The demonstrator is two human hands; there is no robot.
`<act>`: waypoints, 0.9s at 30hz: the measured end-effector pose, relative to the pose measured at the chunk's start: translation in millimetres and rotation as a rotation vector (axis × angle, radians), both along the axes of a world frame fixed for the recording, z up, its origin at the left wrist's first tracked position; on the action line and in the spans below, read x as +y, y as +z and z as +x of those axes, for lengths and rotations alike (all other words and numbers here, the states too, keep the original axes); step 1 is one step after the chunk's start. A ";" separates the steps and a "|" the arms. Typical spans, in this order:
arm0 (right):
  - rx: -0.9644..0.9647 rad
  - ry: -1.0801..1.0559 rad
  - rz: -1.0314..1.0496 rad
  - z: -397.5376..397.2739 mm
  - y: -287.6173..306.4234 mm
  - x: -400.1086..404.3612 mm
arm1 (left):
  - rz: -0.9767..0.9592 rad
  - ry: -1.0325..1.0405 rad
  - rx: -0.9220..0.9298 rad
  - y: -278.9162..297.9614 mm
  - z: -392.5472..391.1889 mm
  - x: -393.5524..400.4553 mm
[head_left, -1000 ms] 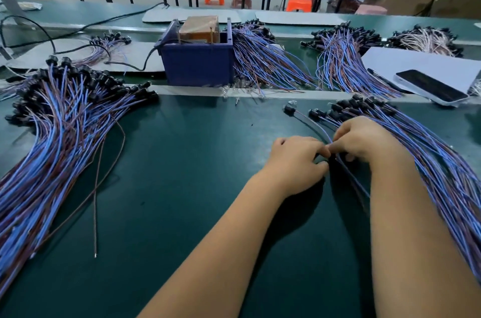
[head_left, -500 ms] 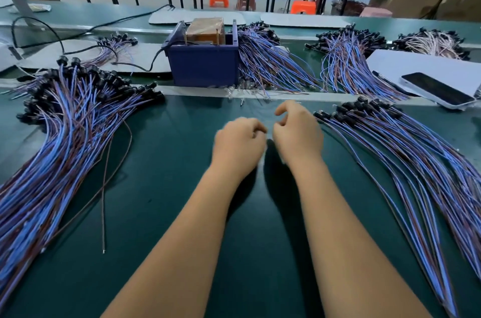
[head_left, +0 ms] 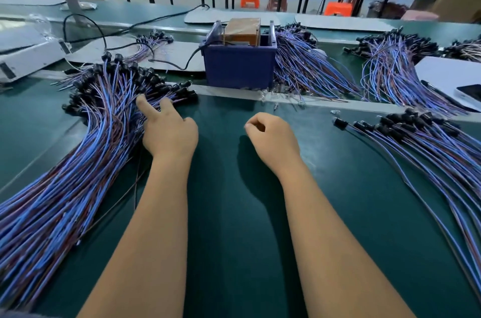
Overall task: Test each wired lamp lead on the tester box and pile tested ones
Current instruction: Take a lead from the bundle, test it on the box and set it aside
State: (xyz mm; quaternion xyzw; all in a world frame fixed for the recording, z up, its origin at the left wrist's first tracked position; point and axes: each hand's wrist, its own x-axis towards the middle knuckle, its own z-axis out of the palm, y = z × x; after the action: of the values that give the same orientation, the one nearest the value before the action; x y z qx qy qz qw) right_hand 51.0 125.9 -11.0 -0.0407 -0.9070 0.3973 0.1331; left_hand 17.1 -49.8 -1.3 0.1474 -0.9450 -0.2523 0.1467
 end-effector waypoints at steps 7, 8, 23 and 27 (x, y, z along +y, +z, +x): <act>-0.037 0.008 -0.050 0.7 1.9 0.0 | -0.068 0.058 -0.037 0.7 -14.0 -3.7; -0.045 0.007 -0.044 0.6 2.1 -0.7 | -0.042 0.071 -0.011 -0.1 -13.6 -4.7; 0.076 0.059 -0.399 7.3 8.1 -8.9 | 0.524 -0.100 0.538 4.4 -10.2 2.9; -0.081 0.234 -0.929 5.5 16.7 -14.0 | 1.121 -0.488 0.436 24.0 2.8 37.9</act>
State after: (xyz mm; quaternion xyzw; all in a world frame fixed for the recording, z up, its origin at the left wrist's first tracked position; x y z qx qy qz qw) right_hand 56.5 111.9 5.8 -0.0089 -0.6363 0.7711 0.0200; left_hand 19.9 -11.9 22.7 -0.0719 -0.6247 -0.7577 0.1745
